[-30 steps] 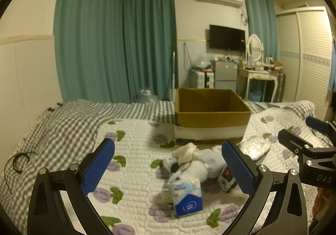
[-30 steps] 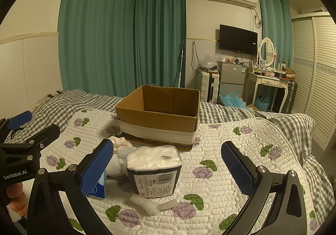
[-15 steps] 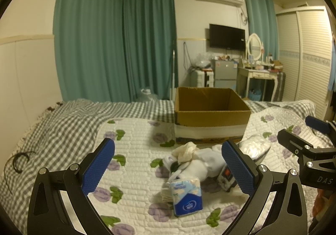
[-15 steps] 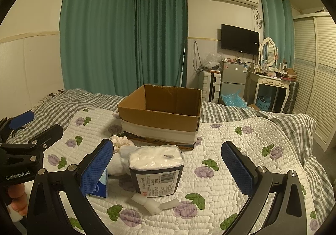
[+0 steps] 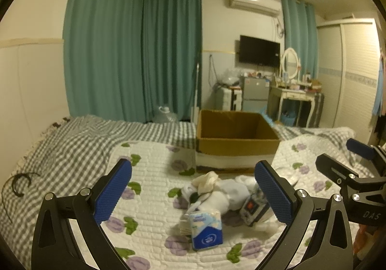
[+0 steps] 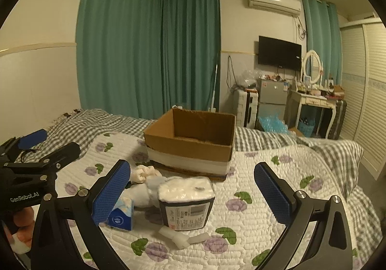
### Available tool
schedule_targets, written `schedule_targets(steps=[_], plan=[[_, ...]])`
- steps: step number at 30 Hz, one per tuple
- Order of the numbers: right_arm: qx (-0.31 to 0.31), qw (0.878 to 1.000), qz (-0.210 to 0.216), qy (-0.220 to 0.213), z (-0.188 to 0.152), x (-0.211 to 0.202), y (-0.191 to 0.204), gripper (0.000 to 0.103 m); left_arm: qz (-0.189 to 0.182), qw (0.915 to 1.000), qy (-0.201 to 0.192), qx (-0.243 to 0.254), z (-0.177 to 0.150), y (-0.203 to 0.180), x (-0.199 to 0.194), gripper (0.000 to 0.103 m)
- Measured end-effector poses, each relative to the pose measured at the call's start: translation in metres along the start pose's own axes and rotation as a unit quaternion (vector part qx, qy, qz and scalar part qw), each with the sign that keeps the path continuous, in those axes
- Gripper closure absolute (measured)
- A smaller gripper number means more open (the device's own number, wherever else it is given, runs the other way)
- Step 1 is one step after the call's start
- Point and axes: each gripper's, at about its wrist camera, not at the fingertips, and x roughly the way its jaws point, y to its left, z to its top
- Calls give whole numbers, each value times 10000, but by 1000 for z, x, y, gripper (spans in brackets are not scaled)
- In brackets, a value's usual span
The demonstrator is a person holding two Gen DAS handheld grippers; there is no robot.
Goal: Organize soft objects
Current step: 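Carry the white packaged bag with the right tool while the left carries the blue tissue pack into the box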
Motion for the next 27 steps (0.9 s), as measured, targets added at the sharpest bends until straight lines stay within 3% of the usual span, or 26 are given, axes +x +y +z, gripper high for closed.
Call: schedule_targets(steps=[2,6,14,23,27], plan=[[-44,10000,37,54,2,-2,-1,0,-42,10000,-37,-36,4,0,-6,0],[-19,9983,169,566,-11,20,-6,0,120,9998,148,51,0,-2,-1,0],[97,9908,370,1299,-47,78,-8,0,58,9912,1318,-76,-52,0,51,0],[119,9850,454,1661,-56,127,-3,0,-175,9779,2083,-21,-90,-16,88,1],[147,9836,481,1731,-58,139,-1,9,-67,9764,2158,102,-94,-23,104,15]])
